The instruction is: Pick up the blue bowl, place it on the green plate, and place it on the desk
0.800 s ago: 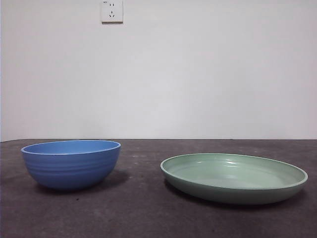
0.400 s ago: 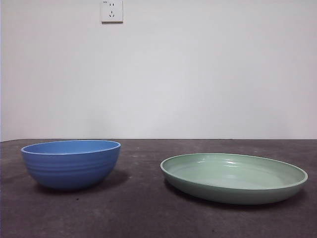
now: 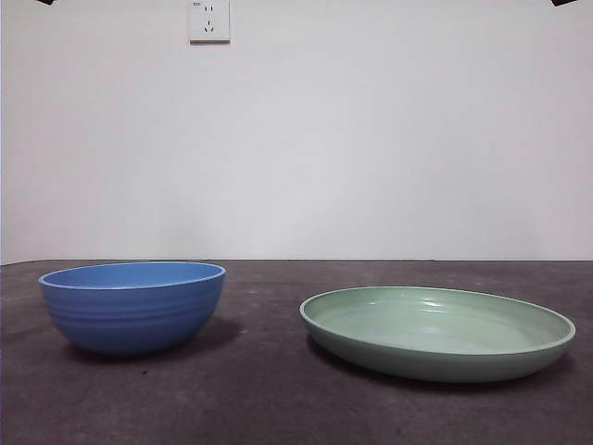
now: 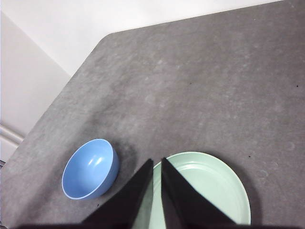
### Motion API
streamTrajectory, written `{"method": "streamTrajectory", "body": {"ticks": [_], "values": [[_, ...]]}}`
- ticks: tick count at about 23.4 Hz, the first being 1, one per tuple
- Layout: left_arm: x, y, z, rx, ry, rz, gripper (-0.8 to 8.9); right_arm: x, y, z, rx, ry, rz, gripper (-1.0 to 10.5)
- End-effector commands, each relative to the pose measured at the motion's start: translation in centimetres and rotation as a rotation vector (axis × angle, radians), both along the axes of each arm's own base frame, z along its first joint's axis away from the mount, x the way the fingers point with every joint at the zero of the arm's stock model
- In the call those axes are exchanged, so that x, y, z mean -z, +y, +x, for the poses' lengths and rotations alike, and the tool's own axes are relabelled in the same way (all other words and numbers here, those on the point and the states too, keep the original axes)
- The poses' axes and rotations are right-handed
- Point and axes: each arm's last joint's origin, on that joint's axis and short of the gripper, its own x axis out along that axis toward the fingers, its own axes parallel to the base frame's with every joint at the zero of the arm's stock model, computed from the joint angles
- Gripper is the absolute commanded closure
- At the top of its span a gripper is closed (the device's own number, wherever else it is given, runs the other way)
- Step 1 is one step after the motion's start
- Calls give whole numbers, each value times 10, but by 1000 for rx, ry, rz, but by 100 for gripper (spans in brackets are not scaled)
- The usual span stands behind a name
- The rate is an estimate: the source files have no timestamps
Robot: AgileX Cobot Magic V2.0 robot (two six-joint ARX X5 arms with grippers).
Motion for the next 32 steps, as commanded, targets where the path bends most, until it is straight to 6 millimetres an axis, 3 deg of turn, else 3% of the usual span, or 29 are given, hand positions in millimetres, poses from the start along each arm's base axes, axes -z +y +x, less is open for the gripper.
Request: {"method": "streamTrajectory", "body": {"ticks": [1, 3, 6, 10, 12, 23, 28, 32], "values": [[-4, -1, 1, 25, -25, 24, 783, -5, 0, 1, -4, -27, -13, 921], [-4, -1, 1, 32, -30, 36, 770, -5, 0, 1, -3, -26, -13, 921], [-4, -1, 1, 34, -33, 39, 641, -5, 0, 0, -3, -22, -13, 864], [-4, -1, 1, 34, -34, 39, 357, -5, 0, 0, -3, -19, -13, 514], [-4, -1, 1, 34, -33, 39, 269, -5, 0, 0, -3, -19, -12, 376], [1, 0, -2, 38, 29, 46, 256, -3, 0, -1, -11, 3, -7, 344], [14, 0, -1, 56, 149, 75, 256, 2, 1, -5, -40, 58, -15, 344], [29, -1, 11, 65, 266, 85, 256, 6, 1, -8, -66, 93, -24, 344]]}}
